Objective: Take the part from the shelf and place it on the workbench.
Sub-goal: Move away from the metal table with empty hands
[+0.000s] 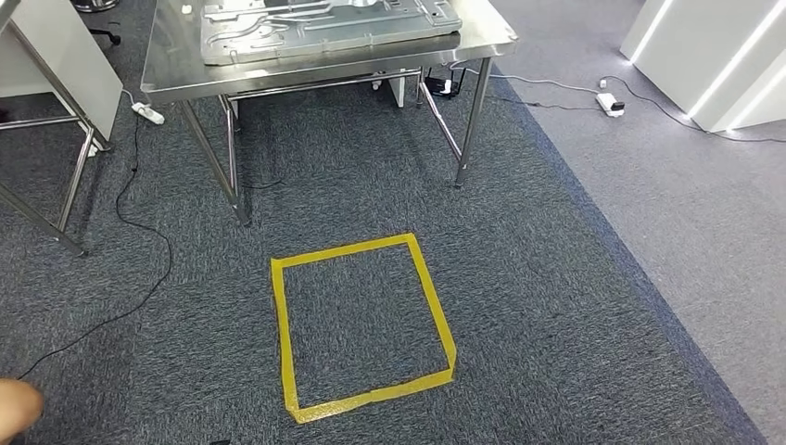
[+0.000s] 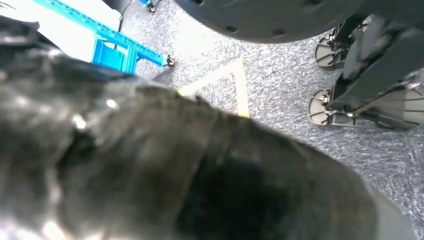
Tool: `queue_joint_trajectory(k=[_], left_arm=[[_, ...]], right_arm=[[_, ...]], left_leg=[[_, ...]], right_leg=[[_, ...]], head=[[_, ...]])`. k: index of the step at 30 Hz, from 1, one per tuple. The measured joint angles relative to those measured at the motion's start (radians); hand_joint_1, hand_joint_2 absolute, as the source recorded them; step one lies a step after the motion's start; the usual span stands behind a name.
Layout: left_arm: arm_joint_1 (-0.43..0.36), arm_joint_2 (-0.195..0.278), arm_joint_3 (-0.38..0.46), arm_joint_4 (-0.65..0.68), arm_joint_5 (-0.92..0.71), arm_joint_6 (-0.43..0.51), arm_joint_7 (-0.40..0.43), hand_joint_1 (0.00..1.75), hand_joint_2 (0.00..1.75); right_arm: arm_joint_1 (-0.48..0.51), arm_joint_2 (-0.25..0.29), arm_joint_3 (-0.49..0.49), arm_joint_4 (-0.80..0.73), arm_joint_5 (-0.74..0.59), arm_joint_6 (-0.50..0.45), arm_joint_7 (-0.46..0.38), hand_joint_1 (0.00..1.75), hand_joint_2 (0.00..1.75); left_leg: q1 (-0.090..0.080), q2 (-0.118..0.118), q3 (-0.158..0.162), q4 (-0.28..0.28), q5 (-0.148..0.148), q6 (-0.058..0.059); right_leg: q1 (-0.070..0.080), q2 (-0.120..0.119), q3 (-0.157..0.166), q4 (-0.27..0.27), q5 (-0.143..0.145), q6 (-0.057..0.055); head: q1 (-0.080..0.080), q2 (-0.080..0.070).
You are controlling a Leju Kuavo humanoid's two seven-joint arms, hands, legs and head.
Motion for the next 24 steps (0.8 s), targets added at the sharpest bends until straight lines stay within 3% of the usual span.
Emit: queue_joint_trajectory(k=[2, 4, 6, 9, 10, 11, 12, 13, 15, 16, 19, 21, 22, 24], left_arm=[[-0.001, -0.002, -0.001, 0.0, -0.005, 0.0, 0.006, 0.0, 0.0], [-0.002, -0.004, -0.001, 0.0, -0.006, 0.0, 0.01, 0.0, 0.0], [-0.003, -0.005, -0.002, 0.0, -0.004, 0.004, 0.011, 0.0, 0.0], [-0.001, -0.006, -0.002, 0.0, -0.002, 0.012, 0.011, 0.0, 0.0], [0.0, -0.007, -0.002, 0.0, -0.001, 0.012, 0.011, 0.0, 0.0], [0.001, -0.007, -0.001, 0.0, 0.0, 0.013, 0.011, 0.0, 0.0], [0.002, -0.007, -0.001, 0.0, 0.001, 0.014, 0.011, 0.0, 0.0], [0.002, -0.007, -0.001, 0.0, 0.001, 0.015, 0.011, 0.0, 0.0], [0.001, -0.007, -0.001, 0.0, 0.002, 0.02, 0.01, 0.0, 0.0], [0.0, -0.007, -0.001, 0.0, 0.003, 0.022, 0.009, 0.0, 0.0], [-0.001, -0.007, -0.001, 0.0, 0.004, 0.026, 0.005, 0.0, 0.0], [-0.001, -0.008, -0.001, 0.0, 0.004, 0.027, 0.004, 0.0, 0.0], [-0.001, -0.008, -0.001, 0.0, 0.004, 0.028, 0.003, 0.0, 0.0], [-0.001, -0.008, -0.001, 0.0, 0.004, 0.028, 0.002, 0.0, 0.0]], right_arm=[[-0.001, -0.003, 0.0, 0.0, 0.002, 0.004, 0.001, 0.0, 0.0], [-0.001, -0.004, 0.0, 0.0, 0.003, 0.001, 0.001, 0.0, 0.0], [-0.001, -0.005, 0.0, 0.0, 0.0, -0.005, -0.001, 0.0, 0.0], [-0.002, -0.005, 0.0, 0.0, -0.004, -0.008, -0.004, 0.0, 0.0], [-0.002, -0.005, 0.0, 0.0, -0.004, -0.008, -0.004, 0.0, 0.0], [-0.002, -0.006, -0.001, 0.0, -0.004, -0.008, -0.005, 0.0, 0.0], [-0.002, -0.006, -0.001, 0.0, -0.004, -0.009, -0.005, 0.0, 0.0], [-0.003, -0.006, -0.001, 0.0, -0.005, -0.009, -0.006, 0.0, 0.0], [-0.003, -0.006, -0.001, 0.0, -0.005, -0.01, -0.01, 0.0, 0.0], [-0.003, -0.006, -0.001, 0.0, -0.005, -0.011, -0.013, 0.0, 0.0], [-0.003, -0.006, -0.001, 0.0, -0.005, -0.011, -0.021, 0.0, 0.0], [-0.002, -0.007, -0.001, 0.0, -0.005, -0.011, -0.024, 0.0, 0.0], [-0.002, -0.007, -0.002, 0.0, -0.005, -0.011, -0.024, 0.0, 0.0], [-0.003, -0.008, -0.002, 0.0, -0.005, -0.011, -0.024, 0.0, 0.0]], left_leg=[[-0.004, 0.007, 0.001, 0.002, -0.004, -0.01], [-0.004, 0.013, 0.002, 0.003, -0.006, -0.02], [-0.002, -0.001, -0.01, 0.035, -0.032, -0.03], [0.002, -0.031, -0.09, 0.214, -0.127, -0.039], [0.002, -0.034, -0.118, 0.271, -0.145, -0.041], [0.003, -0.034, -0.132, 0.298, -0.144, -0.043], [0.003, -0.034, -0.127, 0.284, -0.122, -0.043], [0.003, -0.035, -0.106, 0.234, -0.086, -0.042], [0.003, -0.045, -0.047, 0.094, -0.021, -0.036], [0.003, -0.051, -0.027, 0.047, -0.005, -0.032], [0.0, -0.054, -0.018, 0.019, 0.0, -0.017], [0.002, -0.047, -0.016, 0.01, 0.007, -0.002], [0.004, -0.043, -0.016, 0.005, 0.011, 0.005], [0.002, -0.036, -0.018, 0.004, 0.013, 0.011]], right_leg=[[0.007, -0.007, 0.024, -0.054, 0.01, -0.01], [0.007, 0.003, 0.024, -0.057, 0.013, -0.02], [0.002, 0.009, 0.026, -0.065, 0.018, -0.032], [0.0, 0.018, 0.025, -0.068, 0.021, -0.043], [0.0, 0.023, 0.024, -0.067, 0.021, -0.043], [0.0, 0.029, 0.024, -0.066, 0.021, -0.043], [0.0, 0.034, 0.025, -0.065, 0.02, -0.042], [0.0, 0.04, 0.026, -0.064, 0.02, -0.041], [0.001, 0.049, 0.026, -0.056, 0.016, -0.035], [0.002, 0.053, 0.023, -0.052, 0.014, -0.029], [0.004, 0.06, 0.017, -0.051, 0.016, -0.011], [0.002, 0.054, 0.01, -0.033, 0.001, -0.001], [0.001, 0.047, -0.006, 0.004, -0.022, 0.004], [-0.001, 0.031, -0.063, 0.127, -0.088, 0.01]], head=[[0.0, 0.0], [-0.001, 0.0], [-0.001, 0.0], [-0.002, 0.0], [-0.001, 0.0], [-0.001, 0.0], [-0.001, 0.0], [-0.001, 0.0], [-0.001, 0.0], [-0.001, 0.0], [-0.001, 0.0], [0.0, 0.0], [0.0, 0.0], [0.0, 0.0]])
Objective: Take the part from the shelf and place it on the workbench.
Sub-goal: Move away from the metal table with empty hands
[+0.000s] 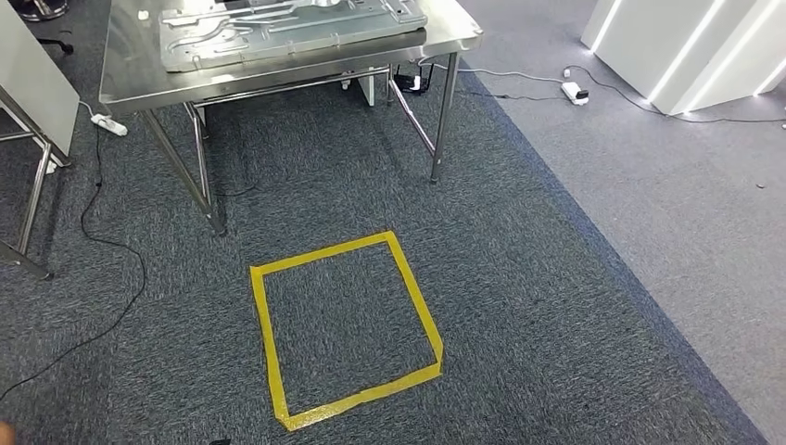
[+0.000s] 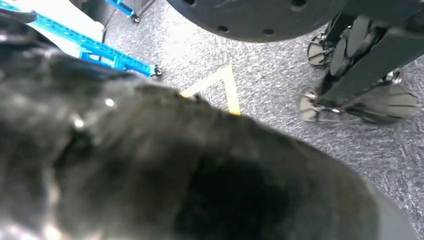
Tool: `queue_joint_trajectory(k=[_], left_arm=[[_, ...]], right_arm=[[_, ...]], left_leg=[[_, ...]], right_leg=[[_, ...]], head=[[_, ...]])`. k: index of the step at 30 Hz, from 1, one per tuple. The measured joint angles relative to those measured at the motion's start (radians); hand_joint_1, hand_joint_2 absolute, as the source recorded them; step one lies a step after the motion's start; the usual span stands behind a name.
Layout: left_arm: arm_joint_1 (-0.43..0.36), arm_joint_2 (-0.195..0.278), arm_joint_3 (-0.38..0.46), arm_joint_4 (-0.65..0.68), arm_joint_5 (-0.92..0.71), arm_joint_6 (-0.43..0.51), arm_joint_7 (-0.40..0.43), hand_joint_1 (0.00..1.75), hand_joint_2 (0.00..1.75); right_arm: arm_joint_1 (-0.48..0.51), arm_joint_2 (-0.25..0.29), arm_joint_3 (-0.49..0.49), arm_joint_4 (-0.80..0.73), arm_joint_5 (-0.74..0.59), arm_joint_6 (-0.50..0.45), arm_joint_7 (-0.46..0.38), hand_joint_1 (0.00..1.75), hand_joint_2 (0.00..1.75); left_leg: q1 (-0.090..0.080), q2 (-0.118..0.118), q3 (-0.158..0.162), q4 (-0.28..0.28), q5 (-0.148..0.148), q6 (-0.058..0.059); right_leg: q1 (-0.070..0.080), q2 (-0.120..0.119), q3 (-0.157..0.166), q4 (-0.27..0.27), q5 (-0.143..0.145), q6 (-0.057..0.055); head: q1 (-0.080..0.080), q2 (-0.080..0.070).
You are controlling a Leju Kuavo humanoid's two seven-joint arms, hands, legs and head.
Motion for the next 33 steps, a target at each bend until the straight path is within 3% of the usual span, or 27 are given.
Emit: queue_joint_trajectory(k=[1, 2, 3, 5, 7, 9, 12, 14, 16, 17, 18, 20, 22, 24, 26, 28, 30, 32, 33], left_arm=[[0.0, 0.0, 0.0, 0.0, 0.0, 0.0, 0.0, 0.0, 0.0], [0.001, 0.001, 0.0, 0.0, 0.0, 0.0, 0.0, 0.0, 0.0], [0.001, 0.001, 0.0, 0.0, 0.0, 0.0, -0.001, 0.0, 0.0], [0.0, 0.001, 0.0, 0.0, 0.0, 0.0, -0.004, 0.0, 0.0], [0.0, 0.0, 0.0, 0.0, 0.0, 0.0, -0.006, 0.0, 0.0], [0.0, -0.001, 0.0, 0.0, 0.0, 0.001, -0.007, 0.0, 0.0], [-0.002, -0.001, 0.0, 0.0, 0.0, 0.002, -0.007, 0.0, 0.0], [-0.002, 0.0, 0.0, 0.0, 0.0, 0.005, -0.007, 0.0, 0.0], [-0.001, -0.001, 0.0, 0.0, 0.0, 0.006, -0.007, 0.0, 0.0], [0.001, -0.001, 0.0, 0.0, 0.001, 0.006, -0.007, 0.0, 0.0], [0.002, -0.001, 0.0, 0.0, 0.001, 0.006, -0.006, 0.0, 0.0], [0.002, -0.001, 0.0, 0.0, 0.002, 0.006, -0.006, 0.0, 0.0], [0.001, 0.0, 0.0, 0.0, 0.002, 0.006, -0.007, 0.0, 0.0], [0.001, 0.0, 0.0, 0.0, 0.002, 0.005, -0.008, 0.0, 0.0], [0.0, 0.0, 0.0, 0.0, 0.004, 0.003, -0.012, 0.0, 0.0], [0.0, 0.0, 0.001, 0.0, 0.009, 0.002, -0.016, 0.0, 0.0], [0.0, 0.0, 0.001, 0.0, 0.014, 0.004, -0.018, 0.0, 0.0], [0.001, 0.0, 0.002, 0.0, 0.017, 0.005, -0.018, 0.0, 0.0], [0.001, 0.0, 0.002, 0.0, 0.019, 0.006, -0.018, 0.0, 0.0]], right_arm=[[0.0, 0.0, 0.0, 0.0, 0.0, 0.0, 0.0, 0.0, 0.0], [0.0, 0.0, 0.0, 0.0, 0.0, 0.0, -0.001, 0.0, 0.0], [0.001, 0.0, 0.0, 0.0, 0.0, 0.0, -0.002, 0.0, 0.0], [0.002, -0.001, 0.0, 0.0, 0.0, 0.0, -0.003, 0.0, 0.0], [-0.001, -0.002, 0.0, 0.0, 0.0, 0.0, -0.004, 0.0, 0.0], [-0.004, -0.002, 0.0, 0.0, 0.001, -0.001, -0.007, 0.0, 0.0], [-0.002, -0.002, 0.0, 0.0, 0.001, -0.003, -0.01, 0.0, 0.0], [-0.002, -0.002, 0.0, 0.0, 0.002, -0.007, -0.011, 0.0, 0.0], [-0.002, -0.002, -0.001, 0.0, 0.002, -0.012, -0.011, 0.0, 0.0], [-0.002, -0.002, -0.001, 0.0, 0.002, -0.013, -0.011, 0.0, 0.0], [-0.001, -0.001, -0.002, 0.0, 0.002, -0.013, -0.01, 0.0, 0.0], [-0.001, -0.001, -0.002, 0.0, 0.002, -0.012, -0.009, 0.0, 0.0], [-0.002, 0.0, -0.003, 0.0, 0.002, -0.011, -0.009, 0.0, 0.0], [-0.003, 0.001, -0.004, 0.0, 0.002, -0.011, -0.008, 0.0, 0.0], [-0.001, 0.001, -0.005, 0.0, 0.002, -0.011, -0.008, 0.0, 0.0], [0.002, 0.001, -0.006, 0.0, 0.002, -0.011, -0.008, 0.0, 0.0], [0.0, 0.002, -0.007, 0.0, 0.003, -0.012, -0.008, 0.0, 0.0], [-0.002, 0.003, -0.007, 0.0, 0.004, -0.012, -0.008, 0.0, 0.0], [-0.002, 0.003, -0.007, 0.0, 0.004, -0.012, -0.008, 0.0, 0.0]], left_leg=[[-0.002, 0.004, -0.002, 0.001, 0.0, 0.001], [-0.003, 0.007, -0.002, 0.002, -0.001, 0.001], [-0.004, 0.011, -0.002, 0.003, -0.001, 0.002], [-0.005, 0.018, 0.0, 0.005, -0.003, 0.001], [-0.009, 0.027, 0.002, 0.007, -0.007, -0.005], [-0.011, 0.039, 0.003, 0.007, -0.01, -0.014], [-0.01, 0.045, 0.005, 0.015, -0.022, -0.029], [-0.008, 0.022, -0.027, 0.092, -0.074, -0.038], [-0.005, 0.004, -0.089, 0.229, -0.142, -0.044], [-0.004, 0.002, -0.113, 0.278, -0.156, -0.046], [-0.003, 0.001, -0.12, 0.292, -0.149, -0.047], [-0.001, -0.008, -0.079, 0.205, -0.084, -0.046], [0.002, -0.047, -0.019, 0.072, -0.028, -0.041], [0.001, -0.071, 0.003, 0.019, -0.018, -0.034], [0.0, -0.053, 0.005, 0.013, -0.015, -0.022], [0.002, -0.031, 0.009, 0.003, -0.008, -0.007], [0.0, -0.006, 0.011, -0.002, -0.007, 0.003], [-0.004, 0.019, 0.012, -0.001, -0.009, 0.006], [-0.005, 0.031, 0.013, -0.001, -0.011, 0.007]], right_leg=[[-0.001, -0.003, -0.029, 0.062, -0.024, 0.002], [-0.001, -0.005, -0.045, 0.096, -0.03, 0.003], [-0.001, -0.007, -0.042, 0.094, -0.018, 0.002], [0.001, -0.018, 0.016, -0.018, 0.047, -0.005], [0.01, -0.039, 0.076, -0.143, 0.09, -0.017], [0.019, -0.043, 0.089, -0.182, 0.095, -0.026], [0.012, -0.022, 0.091, -0.194, 0.105, -0.042], [0.004, -0.01, 0.095, -0.203, 0.112, -0.052], [0.004, 0.005, 0.092, -0.203, 0.113, -0.054], [0.004, 0.014, 0.091, -0.202, 0.113, -0.055], [0.005, 0.024, 0.09, -0.2, 0.113, -0.055], [0.004, 0.046, 0.091, -0.195, 0.112, -0.052], [0.005, 0.067, 0.087, -0.186, 0.108, -0.045], [0.004, 0.084, 0.078, -0.179, 0.108, -0.033], [0.002, 0.097, 0.072, -0.18, 0.111, -0.02], [0.002, 0.064, 0.058, -0.151, 0.092, -0.01], [0.001, 0.013, 0.01, -0.049, 0.036, -0.003], [-0.002, -0.003, -0.05, 0.07, -0.011, 0.003], [-0.002, -0.006, -0.061, 0.092, -0.009, 0.004]], head=[[0.0, 0.0], [0.0, 0.0], [0.0, 0.0], [0.0, 0.0], [0.0, 0.0], [0.0, 0.0], [-0.001, 0.0], [-0.002, 0.0], [-0.003, 0.0], [-0.003, 0.0], [-0.003, 0.0], [-0.003, 0.0], [-0.003, 0.0], [-0.002, 0.0], [-0.003, 0.0], [-0.002, 0.0], [-0.001, 0.0], [-0.001, 0.0], [-0.001, 0.0]])
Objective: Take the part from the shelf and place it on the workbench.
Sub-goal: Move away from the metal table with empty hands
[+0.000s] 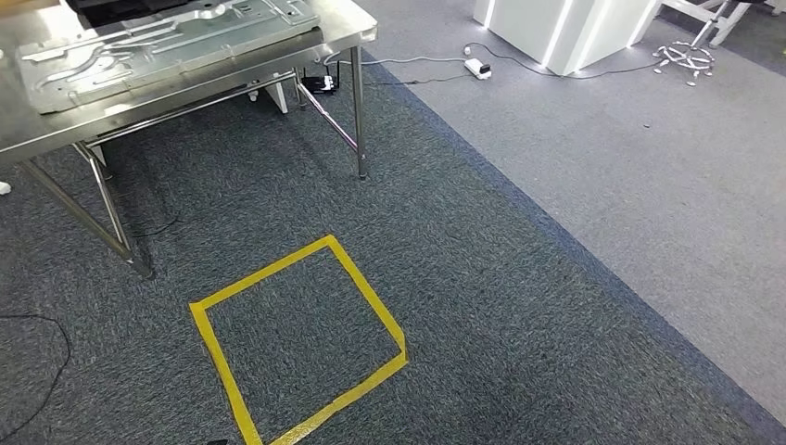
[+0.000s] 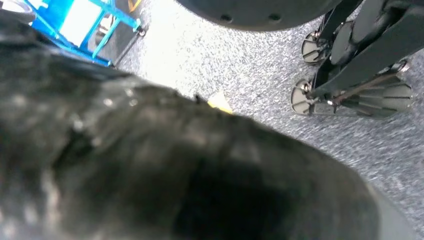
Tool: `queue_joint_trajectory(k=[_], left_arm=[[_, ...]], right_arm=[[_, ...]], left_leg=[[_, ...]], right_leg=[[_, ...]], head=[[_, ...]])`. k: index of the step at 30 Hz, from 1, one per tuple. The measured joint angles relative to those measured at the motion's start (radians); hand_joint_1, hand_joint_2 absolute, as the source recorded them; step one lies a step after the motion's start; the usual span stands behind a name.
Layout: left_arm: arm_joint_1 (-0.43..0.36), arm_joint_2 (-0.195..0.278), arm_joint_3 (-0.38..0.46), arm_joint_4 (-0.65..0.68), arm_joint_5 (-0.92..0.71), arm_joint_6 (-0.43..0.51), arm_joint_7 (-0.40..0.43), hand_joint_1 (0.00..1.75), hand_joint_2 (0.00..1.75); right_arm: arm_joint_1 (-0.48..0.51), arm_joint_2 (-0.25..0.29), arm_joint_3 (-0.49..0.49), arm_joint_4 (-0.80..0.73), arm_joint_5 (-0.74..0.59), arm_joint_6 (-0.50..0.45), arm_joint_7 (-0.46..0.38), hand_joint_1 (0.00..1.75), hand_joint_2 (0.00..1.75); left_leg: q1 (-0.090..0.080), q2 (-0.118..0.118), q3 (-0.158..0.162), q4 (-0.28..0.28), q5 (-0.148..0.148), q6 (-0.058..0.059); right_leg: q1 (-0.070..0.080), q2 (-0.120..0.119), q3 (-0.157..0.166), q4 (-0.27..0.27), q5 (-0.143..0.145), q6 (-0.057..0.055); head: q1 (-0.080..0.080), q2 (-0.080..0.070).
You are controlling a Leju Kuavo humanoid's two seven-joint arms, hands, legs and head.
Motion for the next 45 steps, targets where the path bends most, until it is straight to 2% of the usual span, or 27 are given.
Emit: queue_joint_trajectory(k=[1, 4, 6, 8, 9, 11, 13, 15, 16, 17, 18, 20, 22, 24, 26, 28, 30, 31, 32, 34, 36, 37, 39, 40, 42, 43, 45], left_arm=[[-0.001, 0.0, 0.0, 0.0, 0.001, 0.0, 0.0, 0.0, 0.0], [-0.002, -0.002, 0.001, 0.0, 0.003, 0.0, 0.0, 0.0, 0.0], [-0.002, -0.003, 0.001, 0.0, 0.004, 0.0, 0.0, 0.0, 0.0], [-0.003, -0.003, 0.001, 0.0, 0.006, -0.001, -0.001, 0.0, 0.0], [-0.004, -0.003, 0.001, 0.0, 0.007, 0.0, -0.001, 0.0, 0.0], [-0.006, -0.003, 0.002, 0.0, 0.011, 0.002, -0.002, 0.0, 0.0], [-0.003, -0.003, 0.004, 0.0, 0.014, 0.004, -0.002, 0.0, 0.0], [0.001, -0.003, 0.007, 0.0, 0.017, 0.005, -0.002, 0.0, 0.0], [0.002, -0.003, 0.008, 0.0, 0.018, 0.005, -0.003, 0.0, 0.0], [0.002, -0.003, 0.008, 0.0, 0.02, 0.005, -0.003, 0.0, 0.0], [0.002, -0.003, 0.009, 0.0, 0.022, 0.005, -0.004, 0.0, 0.0], [0.001, -0.002, 0.012, 0.0, 0.026, 0.005, -0.006, 0.0, 0.0], [-0.001, -0.002, 0.015, 0.0, 0.027, 0.006, -0.007, 0.0, 0.0], [-0.002, -0.002, 0.017, 0.0, 0.03, 0.006, -0.009, 0.0, 0.0], [-0.002, -0.002, 0.02, 0.0, 0.033, 0.005, -0.011, 0.0, 0.0], [-0.002, -0.001, 0.023, 0.0, 0.033, 0.006, -0.014, 0.0, 0.0], [0.0, -0.001, 0.025, 0.0, 0.034, 0.01, -0.015, 0.0, 0.0], [0.0, -0.001, 0.026, 0.0, 0.035, 0.012, -0.014, 0.0, 0.0], [-0.001, -0.001, 0.026, 0.0, 0.035, 0.014, -0.014, 0.0, 0.0], [-0.002, -0.002, 0.027, 0.0, 0.036, 0.017, -0.013, 0.0, 0.0], [-0.003, -0.003, 0.027, 0.0, 0.039, 0.017, -0.013, 0.0, 0.0], [-0.004, -0.003, 0.027, 0.0, 0.041, 0.016, -0.014, 0.0, 0.0], [-0.006, -0.003, 0.028, 0.0, 0.044, 0.016, -0.015, 0.0, 0.0], [-0.008, -0.003, 0.028, 0.0, 0.045, 0.015, -0.016, 0.0, 0.0], [-0.009, -0.003, 0.029, 0.0, 0.048, 0.015, -0.018, 0.0, 0.0], [-0.007, -0.003, 0.03, 0.0, 0.049, 0.014, -0.019, 0.0, 0.0], [-0.002, -0.003, 0.033, 0.0, 0.052, 0.014, -0.019, 0.0, 0.0]], right_arm=[[0.001, 0.0, 0.0, 0.0, 0.0, 0.0, 0.0, 0.0, 0.0], [0.001, 0.0, 0.0, 0.0, 0.001, 0.0, 0.002, 0.0, 0.0], [-0.001, 0.0, 0.0, 0.0, 0.001, 0.0, 0.003, 0.0, 0.0], [0.0, 0.0, -0.001, 0.0, 0.002, 0.0, 0.003, 0.0, 0.0], [0.0, 0.0, -0.001, 0.0, 0.002, 0.0, 0.003, 0.0, 0.0], [0.0, 0.001, -0.001, 0.0, 0.003, 0.0, 0.003, 0.0, 0.0], [-0.001, 0.002, -0.002, 0.0, 0.003, -0.001, 0.003, 0.0, 0.0], [-0.002, 0.002, -0.002, 0.0, 0.003, -0.002, 0.003, 0.0, 0.0], [-0.002, 0.002, -0.002, 0.0, 0.003, -0.002, 0.003, 0.0, 0.0], [-0.002, 0.002, -0.003, 0.0, 0.003, -0.002, 0.003, 0.0, 0.0], [-0.002, 0.002, -0.003, 0.0, 0.003, -0.001, 0.003, 0.0, 0.0], [-0.002, 0.002, -0.003, 0.0, 0.004, 0.0, 0.003, 0.0, 0.0], [-0.002, 0.002, -0.003, 0.0, 0.004, 0.0, 0.002, 0.0, 0.0], [0.001, 0.002, -0.004, 0.0, 0.004, 0.0, 0.001, 0.0, 0.0], [0.003, 0.002, -0.005, 0.0, 0.005, 0.0, -0.002, 0.0, 0.0], [0.001, 0.002, -0.005, 0.0, 0.005, -0.001, -0.003, 0.0, 0.0], [-0.001, 0.002, -0.006, 0.0, 0.005, -0.003, -0.003, 0.0, 0.0], [-0.001, 0.002, -0.007, 0.0, 0.005, -0.005, -0.003, 0.0, 0.0], [0.0, 0.002, -0.007, 0.0, 0.005, -0.005, -0.003, 0.0, 0.0], [0.0, 0.002, -0.008, 0.0, 0.005, -0.007, -0.002, 0.0, 0.0], [-0.002, 0.002, -0.008, 0.0, 0.005, -0.008, -0.003, 0.0, 0.0], [-0.003, 0.002, -0.008, 0.0, 0.005, -0.008, -0.003, 0.0, 0.0], [-0.002, 0.002, -0.009, 0.0, 0.005, -0.007, -0.003, 0.0, 0.0], [-0.001, 0.003, -0.009, 0.0, 0.005, -0.007, -0.003, 0.0, 0.0], [-0.002, 0.003, -0.009, 0.0, 0.005, -0.005, -0.004, 0.0, 0.0], [-0.003, 0.003, -0.009, 0.0, 0.005, -0.003, -0.004, 0.0, 0.0], [-0.004, 0.003, -0.01, 0.0, 0.005, -0.002, -0.005, 0.0, 0.0]], left_leg=[[-0.001, 0.011, 0.002, 0.0, -0.002, -0.001], [-0.004, 0.04, 0.013, 0.002, -0.012, -0.008], [-0.006, 0.059, 0.018, 0.002, -0.017, -0.018], [-0.007, 0.076, 0.022, 0.0, -0.02, -0.029], [-0.006, 0.069, 0.023, 0.004, -0.026, -0.035], [-0.004, 0.023, 0.002, 0.058, -0.064, -0.045], [-0.001, -0.022, -0.056, 0.185, -0.128, -0.05], [0.001, -0.03, -0.11, 0.289, -0.158, -0.053], [0.002, -0.031, -0.115, 0.292, -0.143, -0.054], [0.003, -0.034, -0.101, 0.253, -0.11, -0.053], [0.005, -0.044, -0.072, 0.184, -0.067, -0.052], [0.007, -0.082, -0.02, 0.059, -0.014, -0.048], [0.006, -0.098, -0.006, 0.021, -0.008, -0.041], [0.004, -0.078, -0.005, 0.015, 0.0, -0.028], [0.005, -0.056, -0.003, 0.005, 0.007, -0.013], [0.003, -0.033, -0.004, 0.001, 0.01, -0.004], [-0.002, -0.007, -0.007, 0.002, 0.009, -0.001], [-0.003, 0.006, -0.008, 0.003, 0.009, -0.001], [-0.004, 0.017, -0.007, 0.003, 0.008, -0.001], [-0.004, 0.038, -0.004, 0.003, 0.005, -0.005], [-0.007, 0.056, 0.001, 0.003, 0.0, -0.013], [-0.008, 0.065, 0.004, 0.003, -0.002, -0.019], [-0.007, 0.078, 0.009, 0.001, -0.005, -0.03], [-0.006, 0.069, 0.01, 0.006, -0.011, -0.035], [-0.004, 0.02, -0.013, 0.066, -0.053, -0.044], [-0.002, -0.007, -0.04, 0.126, -0.088, -0.046], [-0.001, -0.027, -0.102, 0.255, -0.143, -0.048]], right_leg=[[0.0, -0.003, 0.009, -0.016, 0.019, -0.001], [0.01, -0.052, 0.109, -0.208, 0.106, -0.016], [0.022, -0.076, 0.139, -0.272, 0.12, -0.028], [0.024, -0.055, 0.136, -0.276, 0.123, -0.038], [0.021, -0.044, 0.138, -0.282, 0.126, -0.043], [0.013, -0.025, 0.144, -0.294, 0.134, -0.054], [0.012, -0.005, 0.143, -0.296, 0.136, -0.058], [0.012, 0.021, 0.142, -0.293, 0.137, -0.059], [0.012, 0.035, 0.142, -0.292, 0.136, -0.059], [0.012, 0.048, 0.142, -0.289, 0.136, -0.058], [0.011, 0.061, 0.143, -0.285, 0.134, -0.056], [0.011, 0.083, 0.138, -0.275, 0.131, -0.047], [0.011, 0.1, 0.129, -0.27, 0.132, -0.035], [0.007, 0.111, 0.123, -0.27, 0.136, -0.022], [0.007, 0.074, 0.107, -0.237, 0.113, -0.013], [0.007, 0.019, 0.057, -0.132, 0.053, -0.006], [0.003, 0.002, 0.0, -0.011, 0.003, 0.0], [0.002, -0.001, -0.009, 0.01, 0.002, 0.001], [0.002, -0.005, 0.004, -0.01, 0.021, 0.0], [0.005, -0.033, 0.081, -0.149, 0.082, -0.008], [0.014, -0.062, 0.138, -0.261, 0.116, -0.02], [0.019, -0.066, 0.145, -0.28, 0.117, -0.025], [0.019, -0.045, 0.145, -0.282, 0.121, -0.034], [0.017, -0.035, 0.147, -0.287, 0.124, -0.039], [0.01, -0.018, 0.151, -0.296, 0.131, -0.05], [0.01, -0.009, 0.15, -0.296, 0.133, -0.053], [0.011, 0.014, 0.148, -0.295, 0.134, -0.056]], head=[[0.0, 0.0], [0.0, 0.0], [0.0, 0.0], [0.0, 0.0], [0.0, 0.0], [-0.001, 0.0], [-0.001, 0.0], [-0.001, 0.0], [-0.001, 0.0], [-0.001, 0.0], [-0.001, 0.0], [-0.001, 0.0], [-0.001, 0.0], [0.0, 0.0], [0.0, 0.0], [0.0, 0.0], [0.0, 0.0], [0.0, 0.0], [0.0, 0.0], [0.0, 0.0], [0.0, 0.0], [-0.001, 0.0], [-0.001, 0.0], [-0.001, 0.0], [-0.001, 0.0], [-0.001, 0.0], [-0.001, 0.0]])
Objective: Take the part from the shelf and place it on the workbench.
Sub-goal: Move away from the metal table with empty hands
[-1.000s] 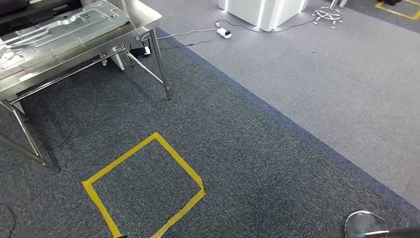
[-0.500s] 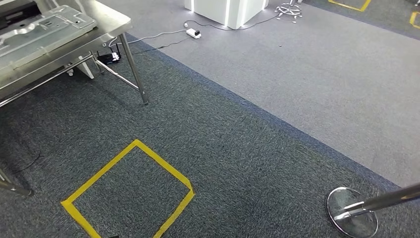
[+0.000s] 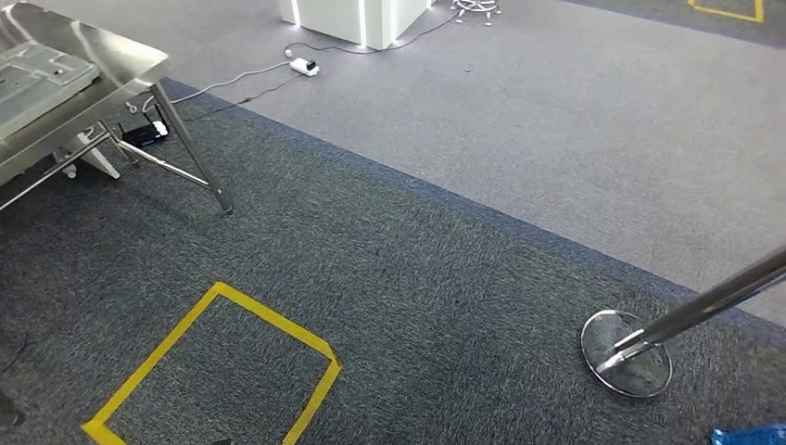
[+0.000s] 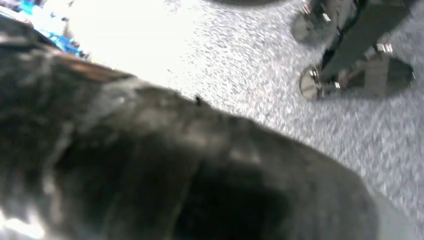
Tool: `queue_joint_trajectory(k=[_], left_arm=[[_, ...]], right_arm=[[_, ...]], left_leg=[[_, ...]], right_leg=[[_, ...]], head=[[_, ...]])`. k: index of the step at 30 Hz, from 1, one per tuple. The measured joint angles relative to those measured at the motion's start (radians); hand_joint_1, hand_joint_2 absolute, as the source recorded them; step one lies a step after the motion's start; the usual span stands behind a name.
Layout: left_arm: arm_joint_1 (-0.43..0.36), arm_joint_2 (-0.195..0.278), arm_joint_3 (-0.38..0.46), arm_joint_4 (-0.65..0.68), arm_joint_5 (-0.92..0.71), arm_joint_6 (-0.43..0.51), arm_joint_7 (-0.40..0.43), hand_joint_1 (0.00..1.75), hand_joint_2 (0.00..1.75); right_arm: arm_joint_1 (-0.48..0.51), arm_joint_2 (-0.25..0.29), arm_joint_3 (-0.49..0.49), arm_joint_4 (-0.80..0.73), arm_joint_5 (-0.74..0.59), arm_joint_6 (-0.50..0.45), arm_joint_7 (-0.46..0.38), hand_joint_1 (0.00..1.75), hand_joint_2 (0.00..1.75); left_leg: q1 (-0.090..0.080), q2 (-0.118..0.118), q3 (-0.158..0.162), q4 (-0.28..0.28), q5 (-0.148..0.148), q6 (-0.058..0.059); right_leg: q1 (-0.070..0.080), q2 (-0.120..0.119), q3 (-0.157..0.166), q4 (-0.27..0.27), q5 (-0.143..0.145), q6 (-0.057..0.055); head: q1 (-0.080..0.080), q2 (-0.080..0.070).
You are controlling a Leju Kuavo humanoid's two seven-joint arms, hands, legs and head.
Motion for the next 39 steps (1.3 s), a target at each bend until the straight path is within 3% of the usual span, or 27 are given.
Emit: queue_joint_trajectory(k=[1, 2, 4, 6, 7, 9, 10, 12, 14, 16, 17, 19, 21, 23, 25, 26, 28, 30, 31, 32, 33, 34, 36, 38, 39], left_arm=[[0.002, 0.0, 0.001, 0.0, 0.002, 0.0, 0.0, 0.0, 0.0], [0.003, 0.0, 0.002, 0.0, 0.004, 0.0, 0.0, 0.0, 0.0], [0.002, 0.001, 0.006, 0.0, 0.01, 0.0, -0.002, 0.0, 0.0], [0.002, 0.003, 0.012, 0.0, 0.016, 0.001, -0.003, 0.0, 0.0], [0.001, 0.003, 0.015, 0.0, 0.018, 0.002, -0.003, 0.0, 0.0], [-0.001, 0.004, 0.019, 0.0, 0.023, 0.005, -0.004, 0.0, 0.0], [-0.002, 0.004, 0.02, 0.0, 0.028, 0.006, -0.005, 0.0, 0.0], [-0.003, 0.004, 0.024, 0.0, 0.035, 0.011, -0.007, 0.0, 0.0], [-0.002, 0.004, 0.028, 0.0, 0.039, 0.015, -0.008, 0.0, 0.0], [-0.001, 0.005, 0.034, 0.0, 0.042, 0.016, -0.009, 0.0, 0.0], [-0.001, 0.005, 0.036, 0.0, 0.043, 0.016, -0.009, 0.0, 0.0], [-0.002, 0.005, 0.04, 0.0, 0.045, 0.016, -0.009, 0.0, 0.0], [-0.002, 0.005, 0.042, 0.0, 0.045, 0.016, -0.009, 0.0, 0.0], [-0.003, 0.005, 0.043, 0.0, 0.045, 0.015, -0.011, 0.0, 0.0], [-0.006, 0.005, 0.043, 0.0, 0.046, 0.013, -0.013, 0.0, 0.0], [-0.008, 0.005, 0.044, 0.0, 0.047, 0.011, -0.015, 0.0, 0.0], [-0.01, 0.005, 0.045, 0.0, 0.049, 0.009, -0.017, 0.0, 0.0], [-0.008, 0.006, 0.046, 0.0, 0.051, 0.01, -0.018, 0.0, 0.0], [-0.005, 0.005, 0.047, 0.0, 0.052, 0.011, -0.017, 0.0, 0.0], [-0.002, 0.005, 0.047, 0.0, 0.052, 0.012, -0.017, 0.0, 0.0], [-0.001, 0.005, 0.048, 0.0, 0.053, 0.013, -0.017, 0.0, 0.0], [-0.001, 0.005, 0.048, 0.0, 0.054, 0.014, -0.018, 0.0, 0.0], [-0.002, 0.005, 0.049, 0.0, 0.055, 0.016, -0.019, 0.0, 0.0], [-0.003, 0.006, 0.05, 0.0, 0.055, 0.016, -0.019, 0.0, 0.0], [-0.004, 0.006, 0.05, 0.0, 0.055, 0.016, -0.019, 0.0, 0.0]], right_arm=[[0.0, 0.0, 0.0, 0.0, 0.0, 0.0, 0.0, 0.0, 0.0], [0.0, 0.0, 0.0, 0.0, 0.0, 0.0, -0.001, 0.0, 0.0], [0.0, 0.0, -0.001, 0.0, 0.0, 0.001, -0.001, 0.0, 0.0], [0.0, 0.0, -0.001, 0.0, 0.0, 0.001, -0.001, 0.0, 0.0], [0.0, 0.0, -0.001, 0.0, 0.0, 0.001, -0.001, 0.0, 0.0], [0.002, 0.0, -0.001, 0.0, 0.0, 0.0, -0.001, 0.0, 0.0], [0.004, 0.0, -0.001, 0.0, 0.0, -0.001, -0.001, 0.0, 0.0], [0.005, 0.0, -0.002, 0.0, 0.0, -0.003, 0.001, 0.0, 0.0], [0.002, 0.001, -0.002, 0.0, 0.001, -0.003, 0.002, 0.0, 0.0], [0.001, 0.001, -0.002, 0.0, 0.001, -0.003, 0.002, 0.0, 0.0], [0.002, 0.001, -0.002, 0.0, 0.002, -0.003, 0.002, 0.0, 0.0], [0.004, 0.001, -0.001, 0.0, 0.002, -0.003, 0.002, 0.0, 0.0], [0.003, 0.0, -0.001, 0.0, 0.002, -0.003, 0.001, 0.0, 0.0], [0.0, 0.0, -0.002, 0.0, 0.002, -0.002, 0.001, 0.0, 0.0], [0.001, -0.001, -0.002, 0.0, 0.002, -0.001, 0.001, 0.0, 0.0], [0.002, -0.001, -0.002, 0.0, 0.002, -0.001, 0.001, 0.0, 0.0], [0.002, -0.002, -0.002, 0.0, 0.002, -0.001, 0.0, 0.0, 0.0], [0.0, -0.002, -0.002, 0.0, 0.002, -0.002, -0.001, 0.0, 0.0], [-0.001, -0.002, -0.002, 0.0, 0.002, -0.003, -0.001, 0.0, 0.0], [-0.001, -0.002, -0.002, 0.0, 0.002, -0.003, -0.001, 0.0, 0.0], [0.0, -0.002, -0.002, 0.0, 0.002, -0.003, -0.001, 0.0, 0.0], [0.0, -0.002, -0.002, 0.0, 0.002, -0.003, 0.0, 0.0, 0.0], [0.0, -0.002, -0.002, 0.0, 0.002, -0.003, 0.0, 0.0, 0.0], [-0.001, -0.002, -0.002, 0.0, 0.002, -0.003, -0.001, 0.0, 0.0], [0.0, -0.002, -0.002, 0.0, 0.002, -0.003, -0.001, 0.0, 0.0]], left_leg=[[0.001, -0.002, -0.017, 0.031, -0.001, -0.001], [0.002, -0.004, -0.016, 0.022, 0.019, -0.001], [0.007, -0.024, 0.031, -0.096, 0.096, 0.0], [0.008, -0.059, 0.075, -0.205, 0.141, 0.004], [0.008, -0.069, 0.083, -0.226, 0.145, 0.007], [0.005, -0.055, 0.085, -0.23, 0.147, 0.017], [0.005, -0.045, 0.086, -0.234, 0.15, 0.024], [0.005, -0.022, 0.089, -0.245, 0.157, 0.039], [0.001, 0.003, 0.089, -0.248, 0.157, 0.048], [-0.003, 0.029, 0.088, -0.247, 0.155, 0.051], [-0.004, 0.041, 0.089, -0.247, 0.153, 0.051], [-0.005, 0.061, 0.093, -0.246, 0.149, 0.049], [-0.007, 0.081, 0.1, -0.245, 0.144, 0.044], [-0.007, 0.099, 0.106, -0.247, 0.141, 0.033], [-0.006, 0.118, 0.113, -0.251, 0.138, 0.021], [-0.004, 0.114, 0.116, -0.248, 0.133, 0.015], [-0.001, 0.065, 0.096, -0.195, 0.095, 0.005], [0.003, 0.01, 0.036, -0.068, 0.032, 0.0], [0.004, 0.001, 0.005, -0.008, 0.011, -0.002], [0.005, -0.002, -0.014, 0.027, 0.008, -0.004], [0.006, -0.003, -0.016, 0.023, 0.026, -0.005], [0.008, -0.006, -0.002, -0.016, 0.059, -0.005], [0.011, -0.041, 0.05, -0.146, 0.129, -0.004], [0.012, -0.07, 0.078, -0.219, 0.152, 0.001], [0.009, -0.071, 0.079, -0.223, 0.149, 0.006]], right_leg=[[0.001, 0.014, 0.0, 0.002, 0.0, 0.0], [0.001, 0.028, 0.0, 0.004, -0.001, 0.001], [-0.001, 0.056, 0.0, 0.012, -0.005, 0.005], [-0.001, 0.079, -0.007, 0.024, -0.01, 0.015], [-0.002, 0.088, -0.011, 0.027, -0.01, 0.021], [-0.004, 0.106, -0.018, 0.026, -0.007, 0.033], [-0.005, 0.1, -0.02, 0.029, -0.008, 0.038], [-0.004, 0.055, -0.042, 0.075, -0.038, 0.046], [-0.004, 0.003, -0.102, 0.2, -0.102, 0.05], [-0.008, -0.011, -0.155, 0.306, -0.137, 0.054], [-0.009, -0.014, -0.156, 0.31, -0.127, 0.055], [-0.008, -0.03, -0.1, 0.206, -0.065, 0.051], [0.0, -0.075, -0.029, 0.071, -0.019, 0.04], [0.01, -0.098, -0.005, 0.02, -0.013, 0.03], [0.013, -0.078, -0.004, 0.015, -0.009, 0.022], [0.011, -0.067, -0.001, 0.008, -0.006, 0.017], [0.003, -0.046, 0.007, -0.004, 0.002, 0.007], [0.001, -0.024, 0.005, -0.005, 0.004, 0.0], [0.001, -0.01, 0.003, -0.004, 0.004, -0.001], [0.001, 0.005, 0.003, -0.001, 0.004, -0.001], [0.001, 0.021, 0.002, 0.002, 0.003, 0.0], [0.0, 0.036, 0.002, 0.006, 0.002, 0.002], [0.0, 0.062, -0.001, 0.018, -0.004, 0.01], [-0.001, 0.083, -0.01, 0.03, -0.008, 0.022], [-0.002, 0.092, -0.015, 0.031, -0.008, 0.029]], head=[[0.0, 0.0], [0.0, 0.0], [0.0, 0.0], [0.0, 0.0], [0.0, 0.0], [0.0, 0.0], [0.0, 0.0], [0.001, 0.0], [0.001, 0.0], [0.001, 0.0], [0.001, 0.0], [0.001, 0.0], [0.001, 0.0], [0.001, 0.0], [0.002, 0.0], [0.002, 0.0], [0.001, 0.0], [0.0, 0.0], [0.0, 0.0], [0.0, 0.0], [0.0, 0.0], [0.0, 0.0], [0.0, 0.0], [0.0, 0.0], [0.0, 0.0]])
